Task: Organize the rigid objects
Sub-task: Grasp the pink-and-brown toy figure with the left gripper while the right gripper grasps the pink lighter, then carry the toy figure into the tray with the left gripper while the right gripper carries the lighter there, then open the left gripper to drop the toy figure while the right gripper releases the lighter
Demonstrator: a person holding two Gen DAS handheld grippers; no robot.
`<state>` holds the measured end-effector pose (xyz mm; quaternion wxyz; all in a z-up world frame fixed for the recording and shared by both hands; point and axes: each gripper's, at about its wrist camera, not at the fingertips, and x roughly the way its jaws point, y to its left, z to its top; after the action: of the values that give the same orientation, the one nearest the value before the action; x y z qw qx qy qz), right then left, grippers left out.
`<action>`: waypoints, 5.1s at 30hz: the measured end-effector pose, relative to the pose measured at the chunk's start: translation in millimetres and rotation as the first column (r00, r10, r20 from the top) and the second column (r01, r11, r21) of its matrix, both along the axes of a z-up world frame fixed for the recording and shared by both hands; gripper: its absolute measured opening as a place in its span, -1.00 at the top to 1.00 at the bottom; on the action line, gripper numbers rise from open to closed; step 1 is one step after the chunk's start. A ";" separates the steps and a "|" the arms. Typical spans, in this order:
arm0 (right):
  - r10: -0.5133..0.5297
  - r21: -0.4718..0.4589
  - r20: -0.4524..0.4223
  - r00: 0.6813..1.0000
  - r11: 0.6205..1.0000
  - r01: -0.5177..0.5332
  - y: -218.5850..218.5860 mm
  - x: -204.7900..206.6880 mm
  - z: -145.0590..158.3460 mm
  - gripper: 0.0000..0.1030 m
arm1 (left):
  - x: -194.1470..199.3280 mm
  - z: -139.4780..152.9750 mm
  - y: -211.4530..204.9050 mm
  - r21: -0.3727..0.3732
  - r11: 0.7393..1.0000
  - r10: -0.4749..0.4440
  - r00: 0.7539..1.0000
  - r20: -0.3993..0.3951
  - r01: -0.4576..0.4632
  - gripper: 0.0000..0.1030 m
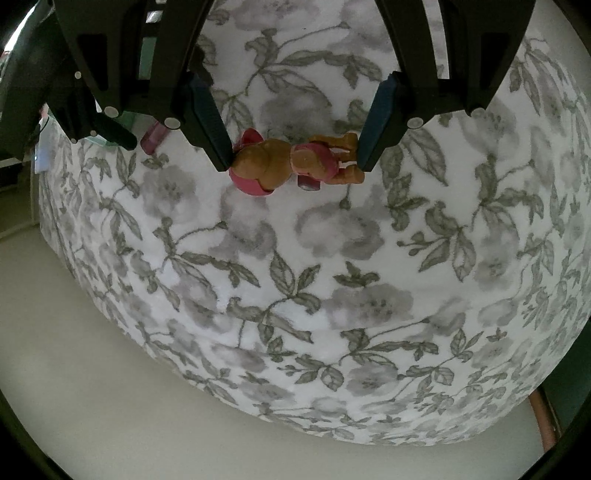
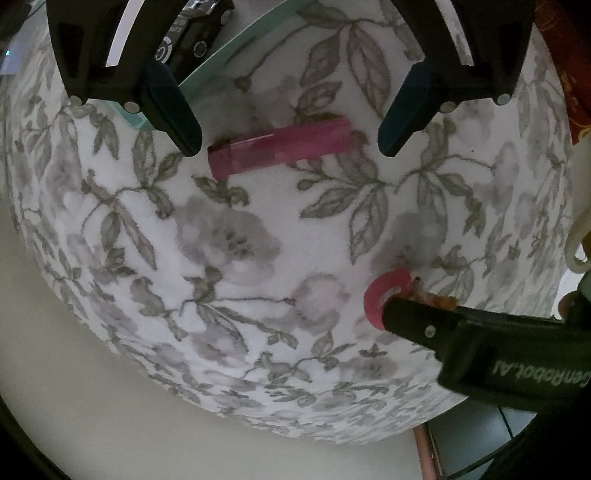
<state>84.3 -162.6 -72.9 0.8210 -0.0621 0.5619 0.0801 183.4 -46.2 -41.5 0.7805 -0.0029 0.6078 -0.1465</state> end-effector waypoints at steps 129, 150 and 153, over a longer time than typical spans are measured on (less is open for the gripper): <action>-0.821 0.087 -0.077 0.566 0.560 0.824 -148.3 -230.4 47.7 -0.63 | -217.5 39.4 -138.6 0.021 0.877 -0.473 0.855 0.215 0.480 -0.38; -0.820 0.070 -0.088 0.566 0.562 0.824 -150.8 -228.9 40.9 -0.68 | -205.0 35.2 -129.4 0.024 0.898 -0.435 0.878 0.201 0.439 -0.38; -0.821 0.065 -0.088 0.564 0.560 0.826 -151.2 -229.1 40.5 -0.71 | -199.4 38.9 -123.5 0.015 0.911 -0.406 0.890 0.208 0.412 -0.38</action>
<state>-144.8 -313.7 -32.5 0.7520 0.2496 0.5405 -0.2829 -16.1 -169.7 -2.5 0.7909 0.1287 0.5081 -0.3159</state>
